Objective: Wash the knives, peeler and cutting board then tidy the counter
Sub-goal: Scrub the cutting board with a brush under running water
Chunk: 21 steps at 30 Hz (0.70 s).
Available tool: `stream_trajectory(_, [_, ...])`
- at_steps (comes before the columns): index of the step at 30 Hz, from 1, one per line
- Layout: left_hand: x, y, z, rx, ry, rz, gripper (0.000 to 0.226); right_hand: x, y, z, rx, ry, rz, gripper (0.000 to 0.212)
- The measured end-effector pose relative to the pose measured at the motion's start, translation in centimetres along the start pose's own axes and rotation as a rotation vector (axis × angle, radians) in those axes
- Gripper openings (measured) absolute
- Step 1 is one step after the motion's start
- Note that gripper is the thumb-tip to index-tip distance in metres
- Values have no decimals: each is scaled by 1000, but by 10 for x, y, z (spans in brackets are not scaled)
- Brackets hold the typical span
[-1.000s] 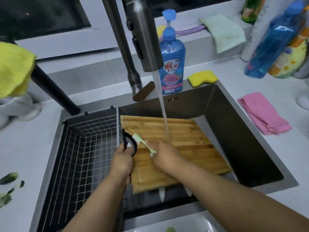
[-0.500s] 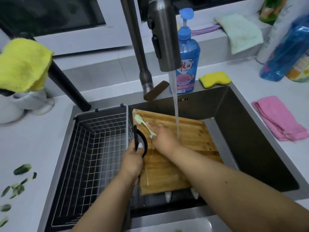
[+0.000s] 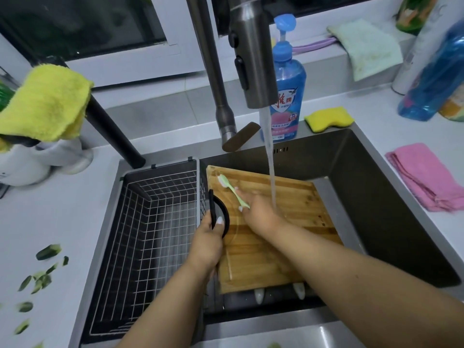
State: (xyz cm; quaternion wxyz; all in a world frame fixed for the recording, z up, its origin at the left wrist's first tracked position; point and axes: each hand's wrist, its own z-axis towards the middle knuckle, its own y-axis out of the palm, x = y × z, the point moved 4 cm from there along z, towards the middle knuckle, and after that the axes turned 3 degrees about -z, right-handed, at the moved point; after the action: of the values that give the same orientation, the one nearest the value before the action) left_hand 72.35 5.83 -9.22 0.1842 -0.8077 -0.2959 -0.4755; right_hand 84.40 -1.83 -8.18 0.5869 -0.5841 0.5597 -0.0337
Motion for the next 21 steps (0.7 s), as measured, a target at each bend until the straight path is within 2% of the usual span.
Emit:
stream_trajectory(5, [-2, 0, -1, 2, -20, -58, 25, 33, 18, -51, -2, -60, 64, 54])
stream_trajectory(10, [-2, -1, -1, -3, -6, -21, 30, 10, 6, -21, 21, -43, 82, 52])
stream_trajectory(15, [-1, -2, -4, -28, 5, -9, 31, 21, -7, -8, -19, 99, -34, 49])
stream_trajectory(18, [1, 0, -6, -31, -6, -29, 28, 43, -23, -23, 34, 216, 120, 40])
stream_trajectory(21, [3, 0, -7, -36, -15, -50, 27, 31, -49, -32, 115, 105, 301, 32])
